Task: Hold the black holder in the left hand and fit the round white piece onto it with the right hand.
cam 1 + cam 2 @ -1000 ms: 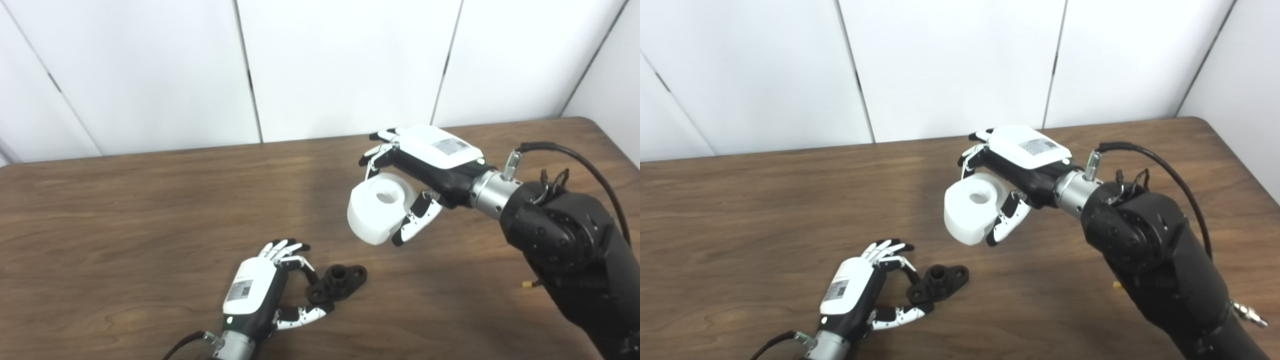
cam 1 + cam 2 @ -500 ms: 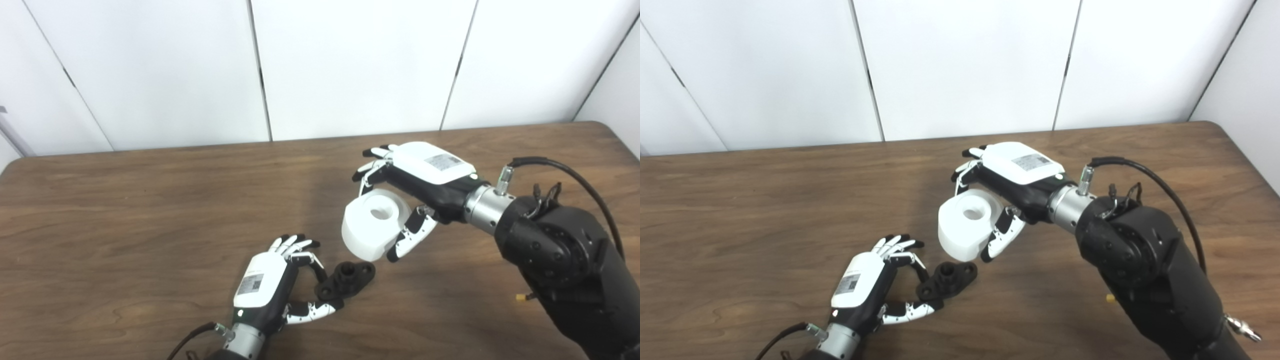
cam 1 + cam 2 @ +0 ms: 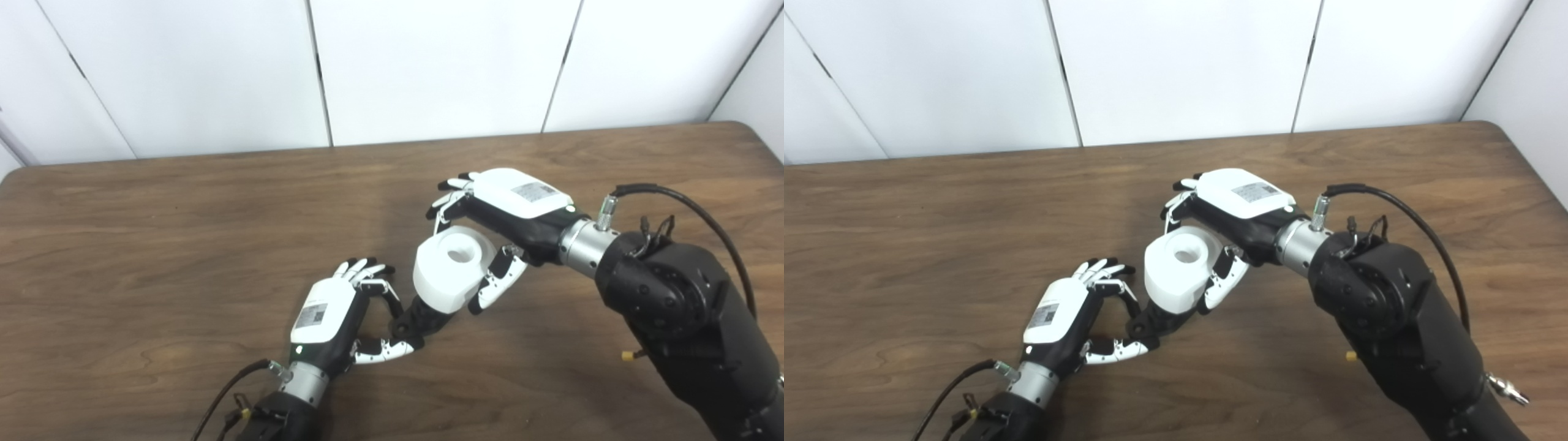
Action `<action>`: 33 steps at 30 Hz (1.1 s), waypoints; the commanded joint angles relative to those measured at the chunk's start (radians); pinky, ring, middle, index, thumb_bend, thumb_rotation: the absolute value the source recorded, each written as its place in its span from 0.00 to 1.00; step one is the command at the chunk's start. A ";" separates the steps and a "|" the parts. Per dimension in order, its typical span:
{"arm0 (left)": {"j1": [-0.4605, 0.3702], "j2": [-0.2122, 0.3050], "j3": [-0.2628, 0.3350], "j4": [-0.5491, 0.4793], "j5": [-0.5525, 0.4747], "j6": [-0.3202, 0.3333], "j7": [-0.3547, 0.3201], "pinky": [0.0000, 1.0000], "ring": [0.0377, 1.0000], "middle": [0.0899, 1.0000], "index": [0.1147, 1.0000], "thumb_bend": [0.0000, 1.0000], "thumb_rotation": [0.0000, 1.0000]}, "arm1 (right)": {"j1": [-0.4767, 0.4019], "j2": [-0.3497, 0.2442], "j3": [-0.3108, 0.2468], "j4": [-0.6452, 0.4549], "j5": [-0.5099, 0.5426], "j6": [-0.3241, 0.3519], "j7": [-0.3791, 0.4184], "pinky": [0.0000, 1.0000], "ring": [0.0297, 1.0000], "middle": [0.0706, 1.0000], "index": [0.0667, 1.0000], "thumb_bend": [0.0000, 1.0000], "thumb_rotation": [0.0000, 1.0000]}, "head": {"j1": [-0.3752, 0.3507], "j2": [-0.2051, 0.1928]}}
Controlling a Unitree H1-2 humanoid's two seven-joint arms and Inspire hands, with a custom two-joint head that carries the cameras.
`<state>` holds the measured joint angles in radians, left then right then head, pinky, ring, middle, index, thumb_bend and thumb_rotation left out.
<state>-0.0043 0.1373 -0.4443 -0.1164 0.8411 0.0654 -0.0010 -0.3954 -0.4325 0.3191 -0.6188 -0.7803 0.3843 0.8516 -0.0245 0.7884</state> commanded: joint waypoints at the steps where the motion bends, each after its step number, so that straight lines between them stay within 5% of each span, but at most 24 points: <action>1: 0.002 -0.001 -0.020 0.025 0.024 0.030 -0.046 0.98 0.92 0.82 0.42 0.51 0.05 | -0.023 0.007 -0.004 -0.009 -0.012 -0.027 -0.028 1.00 0.95 0.80 0.45 0.52 0.14 | 0.000 0.002; 33: -0.007 -0.010 -0.022 0.020 0.024 0.040 -0.053 0.98 0.92 0.82 0.42 0.51 0.05 | -0.022 0.063 0.017 0.046 -0.067 -0.049 -0.059 1.00 0.95 0.80 0.45 0.52 0.14 | 0.010 0.016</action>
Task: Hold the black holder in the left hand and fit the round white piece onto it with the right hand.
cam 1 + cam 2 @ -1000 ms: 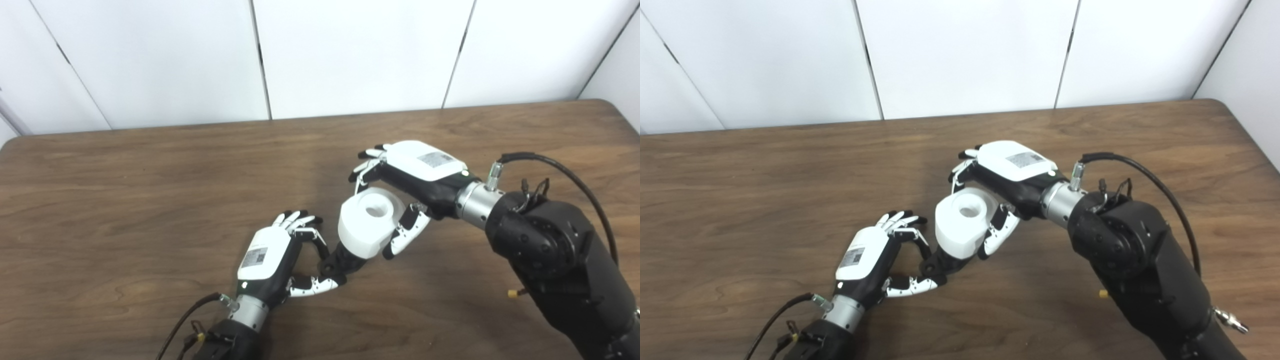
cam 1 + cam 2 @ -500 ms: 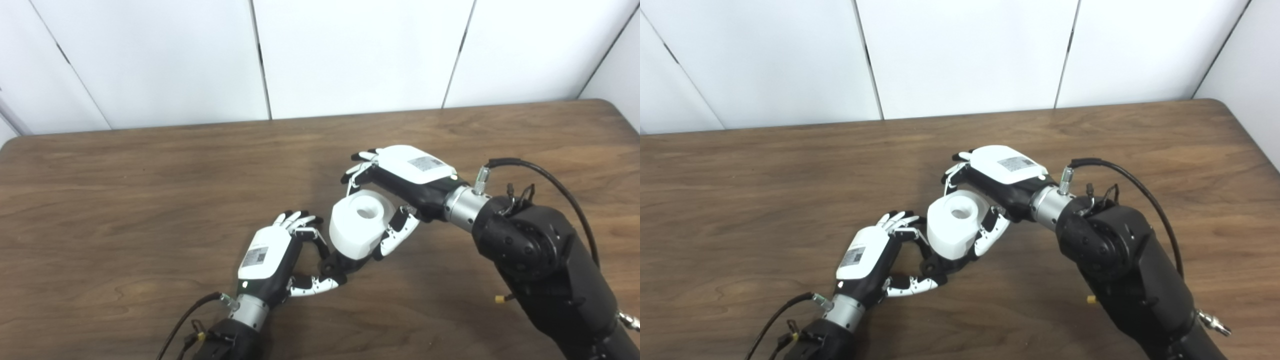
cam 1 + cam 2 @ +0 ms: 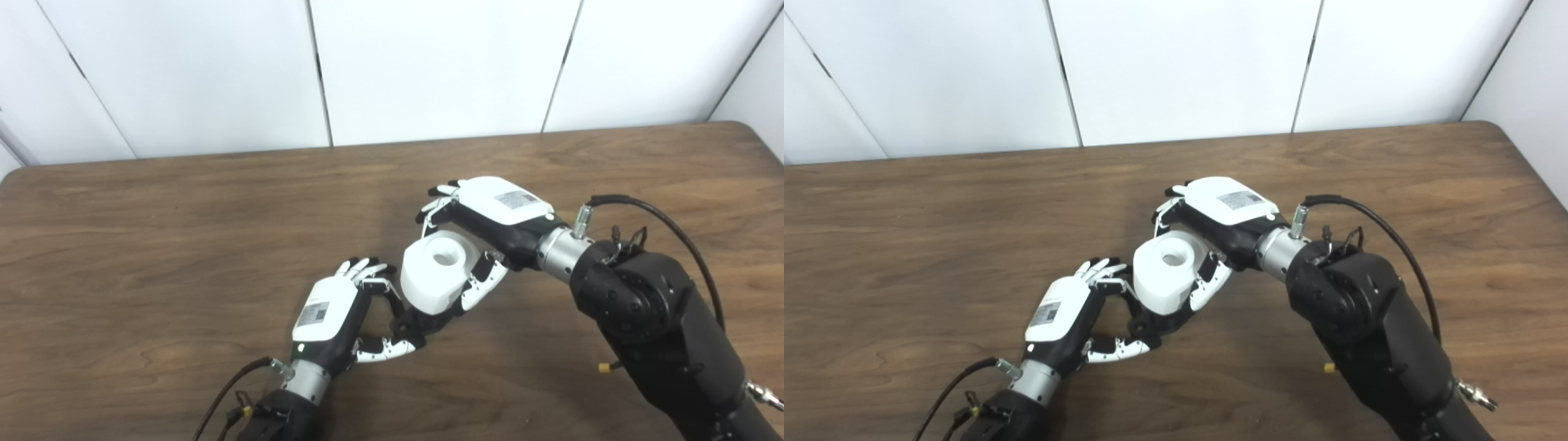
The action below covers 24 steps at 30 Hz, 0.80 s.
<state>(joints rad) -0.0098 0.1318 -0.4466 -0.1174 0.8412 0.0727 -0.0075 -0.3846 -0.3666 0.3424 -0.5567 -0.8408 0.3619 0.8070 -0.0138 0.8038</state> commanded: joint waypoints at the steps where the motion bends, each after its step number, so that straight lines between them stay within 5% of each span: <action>1: -0.002 -0.005 -0.020 0.021 0.025 0.035 -0.047 0.98 0.92 0.83 0.42 0.52 0.05 | -0.033 -0.005 -0.005 -0.015 -0.008 -0.027 -0.012 1.00 0.95 0.80 0.45 0.52 0.14 | 0.001 0.001; 24: -0.009 -0.014 -0.027 0.017 0.031 0.050 -0.044 0.97 0.92 0.82 0.42 0.52 0.04 | -0.035 -0.013 0.008 0.015 -0.012 -0.052 0.005 1.00 0.94 0.79 0.45 0.52 0.14 | 0.001 0.008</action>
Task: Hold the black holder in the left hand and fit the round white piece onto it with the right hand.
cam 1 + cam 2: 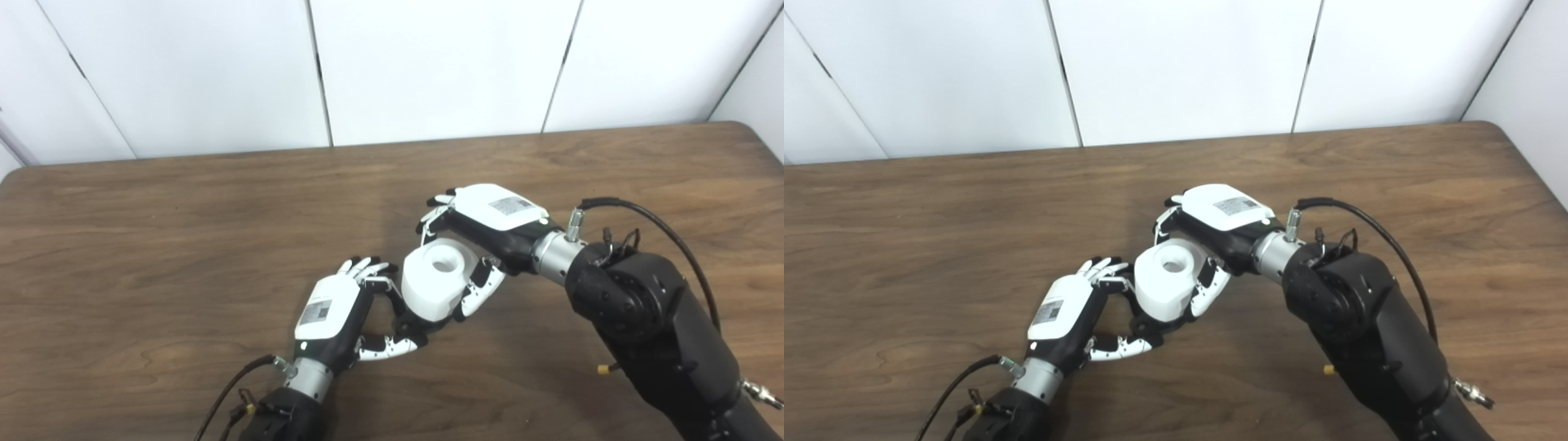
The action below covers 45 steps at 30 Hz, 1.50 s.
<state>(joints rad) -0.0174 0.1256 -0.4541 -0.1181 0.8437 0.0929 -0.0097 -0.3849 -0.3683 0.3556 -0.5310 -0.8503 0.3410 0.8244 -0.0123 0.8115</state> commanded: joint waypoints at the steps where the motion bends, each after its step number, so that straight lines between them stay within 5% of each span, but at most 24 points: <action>1: -0.002 -0.008 -0.020 0.018 0.027 0.030 -0.042 0.97 0.92 0.83 0.42 0.52 0.04 | -0.035 -0.011 -0.005 -0.011 -0.003 -0.032 -0.012 1.00 0.94 0.79 0.45 0.52 0.14 | -0.001 0.001; 45: -0.004 -0.014 -0.035 -0.016 0.032 0.070 -0.065 0.98 0.93 0.83 0.42 0.51 0.05 | -0.005 -0.004 0.003 0.006 -0.035 -0.078 -0.031 1.00 0.94 0.79 0.45 0.52 0.13 | -0.001 0.013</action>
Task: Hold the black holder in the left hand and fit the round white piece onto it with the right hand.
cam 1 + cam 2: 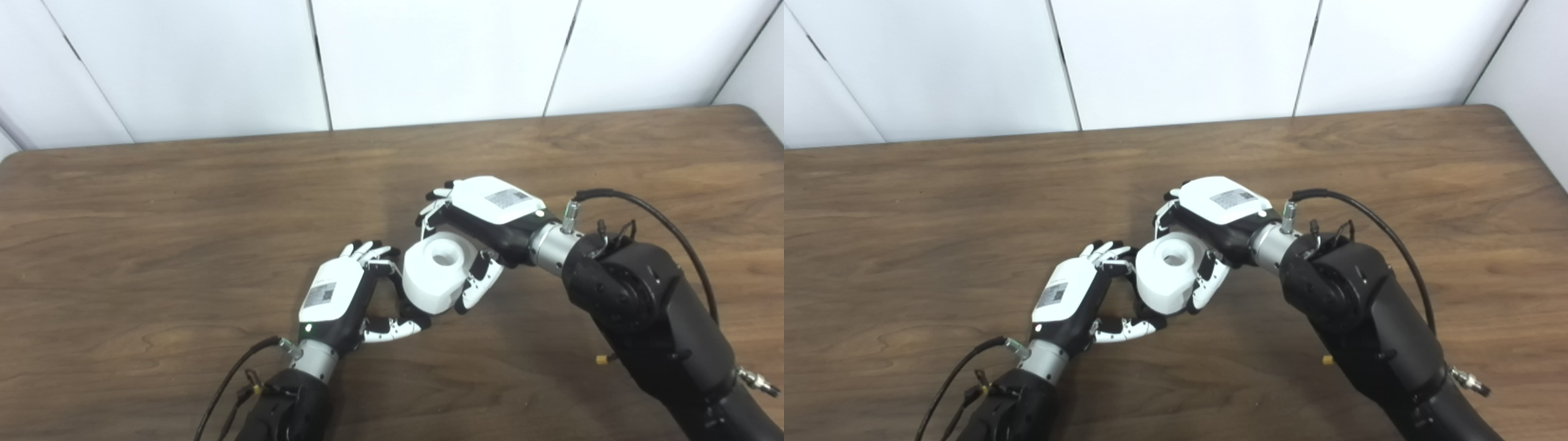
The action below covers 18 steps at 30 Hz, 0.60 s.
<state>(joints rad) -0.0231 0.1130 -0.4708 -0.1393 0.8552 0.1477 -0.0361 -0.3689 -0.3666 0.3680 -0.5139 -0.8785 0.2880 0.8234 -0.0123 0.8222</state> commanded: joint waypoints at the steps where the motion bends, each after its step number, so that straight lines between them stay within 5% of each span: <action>1: 0.001 -0.002 -0.019 0.004 0.022 0.018 -0.040 0.98 0.93 0.83 0.42 0.51 0.05 | -0.020 -0.005 -0.011 -0.010 -0.007 -0.027 -0.031 1.00 0.94 0.79 0.45 0.52 0.13 | -0.001 0.002; 18: 0.002 -0.008 -0.026 -0.005 0.032 0.029 -0.040 0.98 0.93 0.83 0.42 0.51 0.05 | -0.002 -0.007 -0.010 0.027 -0.020 -0.053 -0.061 1.00 0.93 0.79 0.45 0.52 0.14 | 0.001 0.006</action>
<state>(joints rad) -0.0229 0.1086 -0.4769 -0.1473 0.8638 0.1657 -0.0423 -0.3626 -0.3660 0.3657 -0.4920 -0.8836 0.2503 0.7826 -0.0107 0.8283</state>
